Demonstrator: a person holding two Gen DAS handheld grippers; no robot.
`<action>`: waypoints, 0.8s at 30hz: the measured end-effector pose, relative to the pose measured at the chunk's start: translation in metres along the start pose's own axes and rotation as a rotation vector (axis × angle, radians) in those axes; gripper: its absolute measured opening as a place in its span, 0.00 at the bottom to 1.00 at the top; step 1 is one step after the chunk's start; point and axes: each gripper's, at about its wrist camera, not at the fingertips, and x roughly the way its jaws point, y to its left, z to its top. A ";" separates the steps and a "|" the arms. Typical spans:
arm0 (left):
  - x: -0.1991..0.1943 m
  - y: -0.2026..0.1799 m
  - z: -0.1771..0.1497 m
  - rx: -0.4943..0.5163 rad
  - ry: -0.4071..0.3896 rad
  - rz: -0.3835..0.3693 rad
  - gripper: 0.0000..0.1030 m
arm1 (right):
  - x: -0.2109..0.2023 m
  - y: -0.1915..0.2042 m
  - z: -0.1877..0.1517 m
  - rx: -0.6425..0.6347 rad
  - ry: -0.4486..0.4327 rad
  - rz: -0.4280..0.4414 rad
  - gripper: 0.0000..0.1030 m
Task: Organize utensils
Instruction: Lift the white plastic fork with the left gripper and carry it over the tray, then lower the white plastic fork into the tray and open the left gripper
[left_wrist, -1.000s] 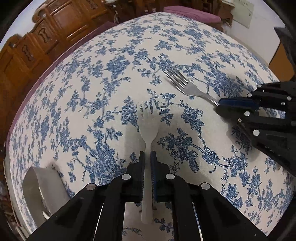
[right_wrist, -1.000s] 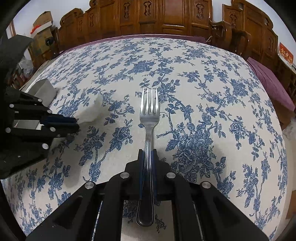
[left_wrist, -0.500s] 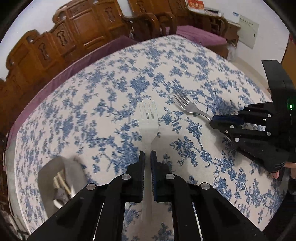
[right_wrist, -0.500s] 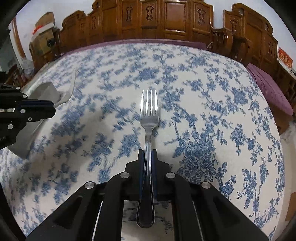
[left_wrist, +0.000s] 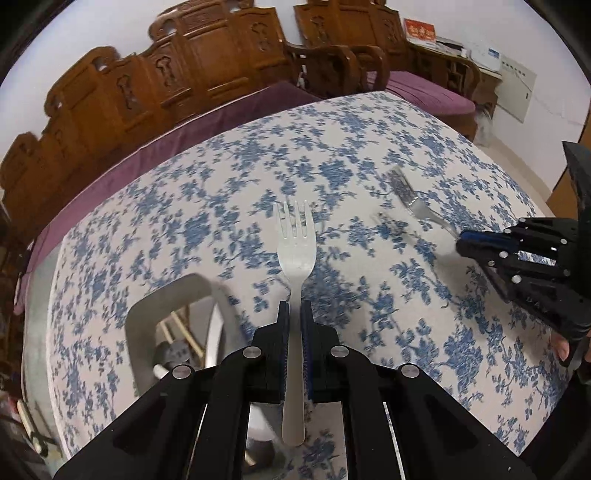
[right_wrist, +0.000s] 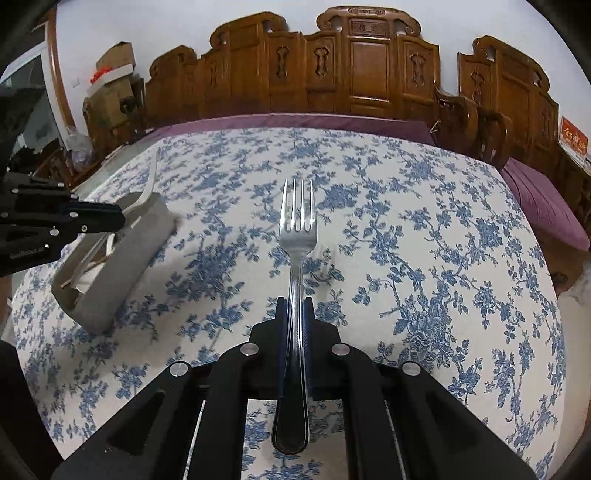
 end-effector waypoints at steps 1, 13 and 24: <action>-0.001 0.003 -0.002 -0.006 -0.002 0.001 0.06 | -0.001 0.001 0.001 0.002 -0.006 0.001 0.09; -0.004 0.060 -0.037 -0.107 -0.014 0.015 0.06 | -0.012 0.036 0.004 -0.047 -0.033 0.030 0.09; 0.011 0.104 -0.078 -0.249 -0.022 0.001 0.06 | -0.004 0.085 0.012 -0.137 -0.021 0.029 0.09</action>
